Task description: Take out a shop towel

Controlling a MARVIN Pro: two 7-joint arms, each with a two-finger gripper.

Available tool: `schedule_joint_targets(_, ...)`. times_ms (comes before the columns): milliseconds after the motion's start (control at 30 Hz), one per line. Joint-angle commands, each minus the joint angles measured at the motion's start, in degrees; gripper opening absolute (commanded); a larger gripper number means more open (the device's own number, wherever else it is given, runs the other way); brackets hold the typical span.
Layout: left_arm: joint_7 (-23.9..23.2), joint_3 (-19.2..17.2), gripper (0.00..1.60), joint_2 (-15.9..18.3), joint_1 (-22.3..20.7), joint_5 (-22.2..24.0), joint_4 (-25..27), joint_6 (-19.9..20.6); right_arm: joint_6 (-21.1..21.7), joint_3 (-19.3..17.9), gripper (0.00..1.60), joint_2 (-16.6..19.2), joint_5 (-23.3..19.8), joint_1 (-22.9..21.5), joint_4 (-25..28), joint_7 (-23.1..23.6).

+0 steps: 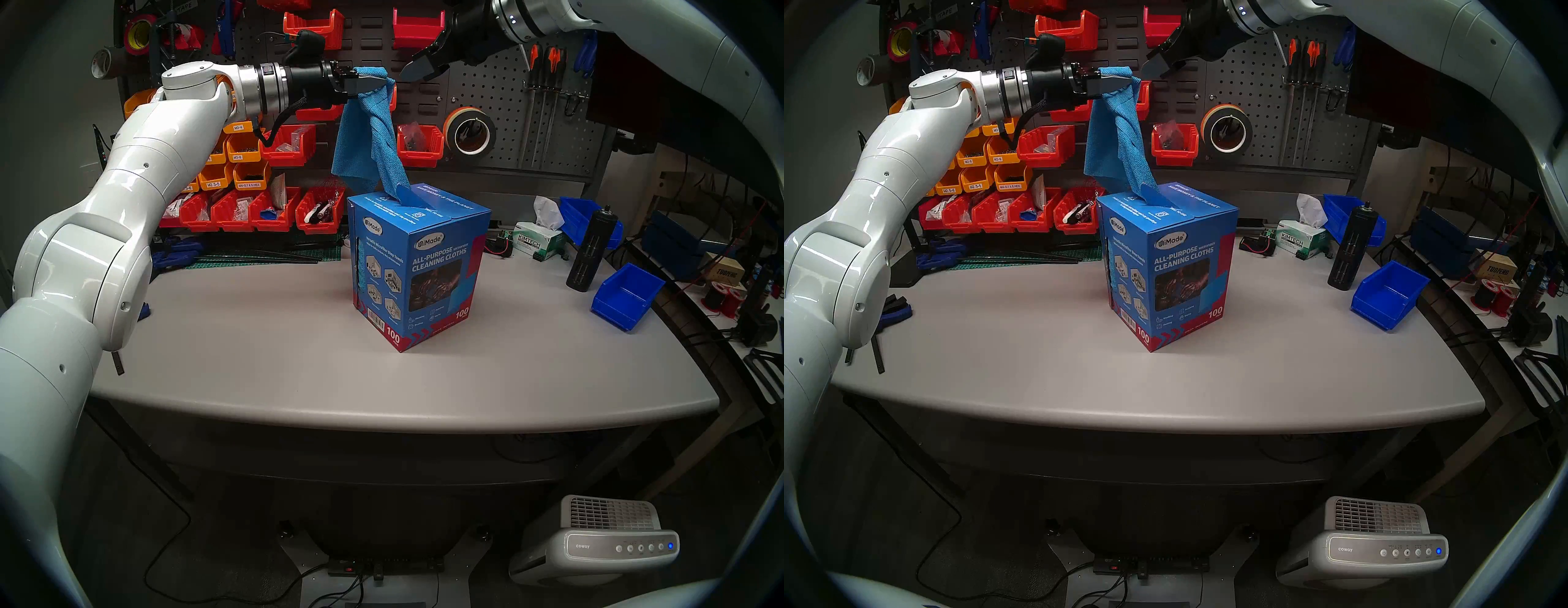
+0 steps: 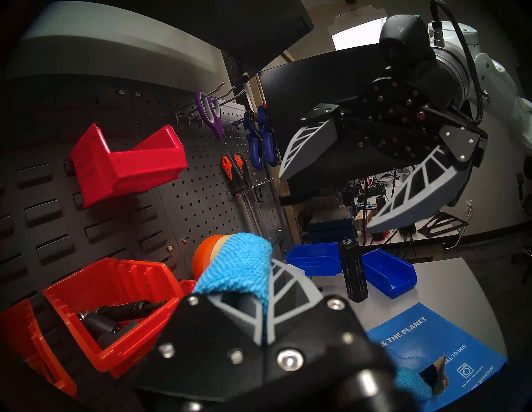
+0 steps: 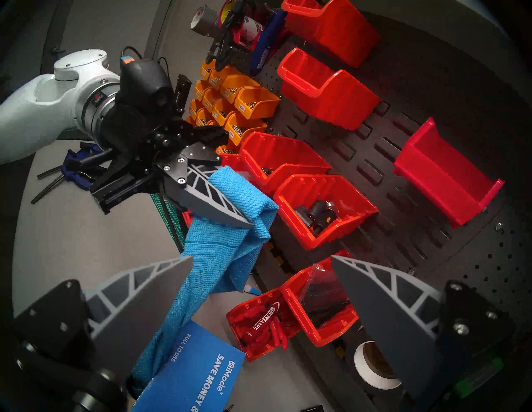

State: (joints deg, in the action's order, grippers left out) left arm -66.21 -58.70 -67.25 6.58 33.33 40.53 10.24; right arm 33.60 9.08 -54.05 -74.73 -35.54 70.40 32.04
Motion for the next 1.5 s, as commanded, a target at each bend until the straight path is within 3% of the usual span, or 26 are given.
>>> schedule_joint_targets(0, -0.11, -1.4, 0.0, 0.16, -3.7, 0.56, 0.35, -0.37, 0.88, -0.63, 1.6, 0.1, -0.49, -1.25, 0.51, 0.28)
schedule_joint_targets(433, -0.28, -1.44, 0.0, 0.07, -3.81, 0.45, 0.1, -0.5, 2.16, 0.88, 1.6, 0.71, -1.46, 0.51, 2.69, -0.96)
schedule_joint_targets(733, -0.36, -1.47, 0.0, 0.03, -3.85, 0.39, 0.0, -0.56, 1.21, 1.76, 1.6, 2.38, -2.57, 3.22, 5.51, -4.76)
schedule_joint_targets(1067, -0.4, -1.51, 0.0, 0.01, -3.84, 0.33, -0.03, -0.59, -1.7, 1.76, 1.6, 3.7, -3.22, 4.93, 8.52, -9.35)
schedule_joint_targets(1467, -0.39, -1.56, 0.0, 0.03, -3.75, 0.26, 0.08, -0.59, -4.4, 1.0, 1.6, 2.0, -3.38, 4.66, 6.74, -11.65)
